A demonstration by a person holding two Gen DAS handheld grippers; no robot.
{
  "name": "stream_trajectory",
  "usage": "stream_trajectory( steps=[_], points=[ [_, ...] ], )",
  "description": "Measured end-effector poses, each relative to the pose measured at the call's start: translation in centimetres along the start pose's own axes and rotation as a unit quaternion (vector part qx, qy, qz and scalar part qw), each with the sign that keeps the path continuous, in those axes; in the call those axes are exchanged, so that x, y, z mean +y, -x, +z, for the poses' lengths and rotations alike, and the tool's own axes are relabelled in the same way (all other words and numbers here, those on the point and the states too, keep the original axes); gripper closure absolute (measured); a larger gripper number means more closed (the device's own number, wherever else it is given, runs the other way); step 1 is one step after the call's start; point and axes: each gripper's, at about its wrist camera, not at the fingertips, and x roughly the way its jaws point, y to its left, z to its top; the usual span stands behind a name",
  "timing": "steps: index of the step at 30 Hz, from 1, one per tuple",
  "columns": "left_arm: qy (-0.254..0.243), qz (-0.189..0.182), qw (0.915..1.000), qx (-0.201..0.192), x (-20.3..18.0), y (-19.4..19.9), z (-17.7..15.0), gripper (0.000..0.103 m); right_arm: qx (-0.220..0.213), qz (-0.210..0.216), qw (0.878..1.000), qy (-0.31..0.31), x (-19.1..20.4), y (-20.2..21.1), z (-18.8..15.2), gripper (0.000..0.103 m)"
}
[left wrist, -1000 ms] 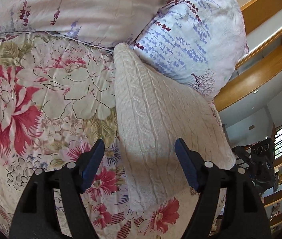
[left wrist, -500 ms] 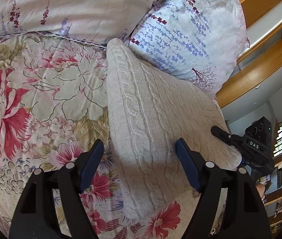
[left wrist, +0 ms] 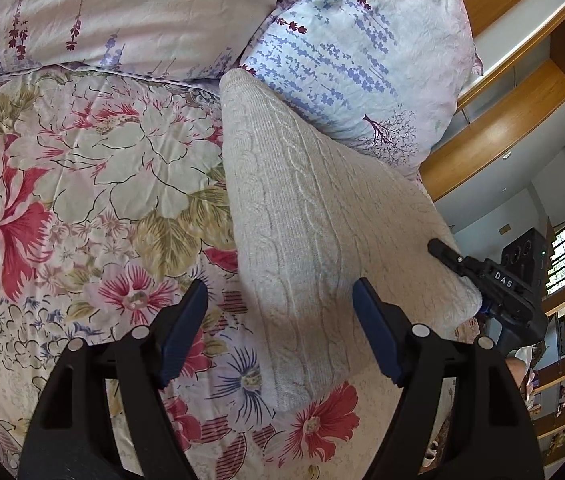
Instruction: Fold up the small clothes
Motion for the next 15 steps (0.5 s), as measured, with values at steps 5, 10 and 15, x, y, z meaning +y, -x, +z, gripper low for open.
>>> stream_trajectory(
  steps=[5,10,15],
  points=[
    [-0.004,-0.001,1.0,0.003,-0.2,-0.2,-0.4,0.029,0.023,-0.043,0.999,-0.006,-1.4,-1.6,-0.1,0.085],
    [-0.002,-0.004,0.9999,0.012,-0.1,-0.5,-0.8,0.03,0.011,-0.019,0.999,-0.038,-2.0,0.5,-0.2,0.075],
    [-0.006,-0.005,0.9999,0.012,-0.3,-0.3,-1.0,0.031,0.016,-0.004,0.999,-0.045,-2.4,2.9,-1.2,0.075]
  ],
)
